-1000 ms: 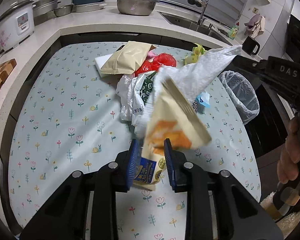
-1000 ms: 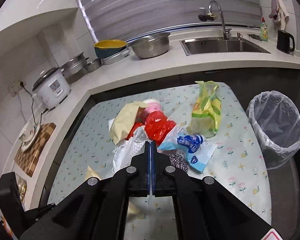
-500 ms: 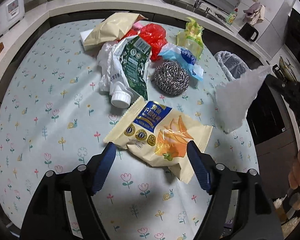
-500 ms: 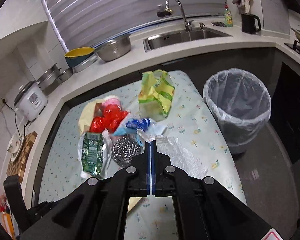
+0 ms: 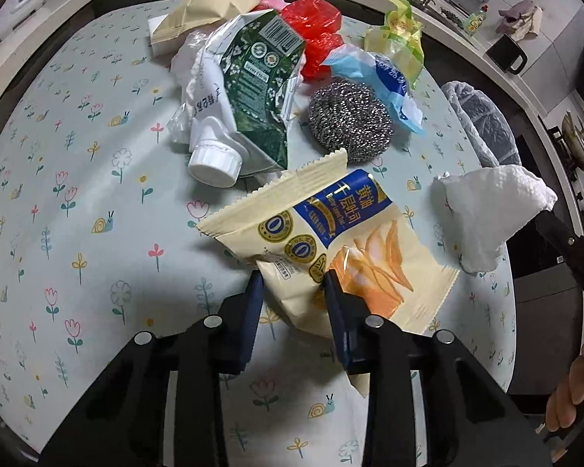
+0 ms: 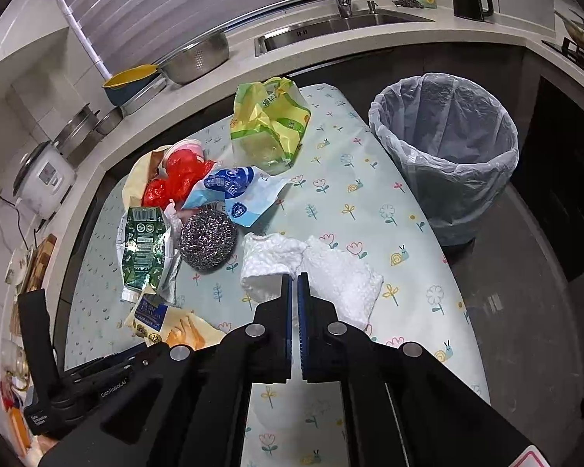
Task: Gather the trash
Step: 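Grasp the white bubble wrap with the right tool and lift it, then release the snack bag from the left tool into the bin while the right tool drops the bubble wrap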
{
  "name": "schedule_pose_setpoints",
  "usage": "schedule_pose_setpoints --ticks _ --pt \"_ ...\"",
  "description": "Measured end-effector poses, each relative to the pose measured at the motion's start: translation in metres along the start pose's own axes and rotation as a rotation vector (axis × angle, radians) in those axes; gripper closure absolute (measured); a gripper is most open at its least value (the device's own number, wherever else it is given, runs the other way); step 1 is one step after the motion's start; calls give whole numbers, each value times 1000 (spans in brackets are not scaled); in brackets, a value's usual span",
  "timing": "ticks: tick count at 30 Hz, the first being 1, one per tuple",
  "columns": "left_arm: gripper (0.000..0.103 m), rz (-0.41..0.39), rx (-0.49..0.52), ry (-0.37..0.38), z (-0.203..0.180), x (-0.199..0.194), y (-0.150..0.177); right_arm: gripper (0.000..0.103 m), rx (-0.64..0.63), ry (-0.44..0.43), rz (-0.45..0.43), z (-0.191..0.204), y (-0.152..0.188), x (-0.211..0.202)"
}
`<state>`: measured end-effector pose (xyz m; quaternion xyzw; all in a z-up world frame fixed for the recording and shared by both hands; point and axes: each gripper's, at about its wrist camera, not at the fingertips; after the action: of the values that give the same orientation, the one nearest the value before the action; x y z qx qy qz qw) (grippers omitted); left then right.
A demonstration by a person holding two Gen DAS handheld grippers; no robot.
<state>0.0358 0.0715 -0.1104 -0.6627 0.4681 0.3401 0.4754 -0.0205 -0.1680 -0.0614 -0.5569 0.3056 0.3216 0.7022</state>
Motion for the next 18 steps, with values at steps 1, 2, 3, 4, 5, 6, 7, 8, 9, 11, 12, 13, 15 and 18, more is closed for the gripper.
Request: schedule_pose_setpoints --ticks 1,2,3,4,5,6,7,8,9,11,12,13,15,18 --pt "75 -13 18 -9 -4 -2 0 77 2 -1 4 -1 1 1" --pt "77 -28 36 -18 -7 -5 1 61 5 0 6 -2 3 2" --pt "77 -38 48 -22 -9 -7 1 55 8 2 3 -2 6 2" --pt "77 -47 59 -22 -11 -10 2 49 7 4 1 -1 8 2" --pt "78 -56 66 -23 -14 -12 1 46 3 10 5 -1 10 3" --pt "78 -63 71 -22 -16 -14 1 45 -1 15 10 -1 11 5" --pt "78 -69 76 -18 -18 -16 1 43 0 16 15 -1 12 8" --pt "78 -72 78 -14 -20 -17 0 41 1 15 19 -2 13 11" --pt "79 -77 82 -7 -22 -20 -1 41 1 15 23 -3 13 13" --pt "79 -91 92 -6 -27 -23 -5 37 -8 16 40 -2 13 22" --pt "79 -97 95 -9 -30 -24 -6 34 -13 20 53 -1 14 28" --pt "79 -104 98 -11 -32 -25 -8 34 -16 29 62 0 15 33" --pt "79 -118 96 -9 -34 -28 -11 33 -10 40 85 -2 17 46" --pt "79 -140 99 -18 -33 -33 -13 33 11 34 114 -5 21 63"
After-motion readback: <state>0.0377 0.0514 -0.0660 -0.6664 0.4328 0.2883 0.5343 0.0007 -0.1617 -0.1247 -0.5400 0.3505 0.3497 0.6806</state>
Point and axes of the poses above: each gripper's, at about its wrist camera, not at the fingertips, and x roughly the way its jaws point, z to its left, y to its underside, and after that the axes turned 12 degrees about -x, right-handed
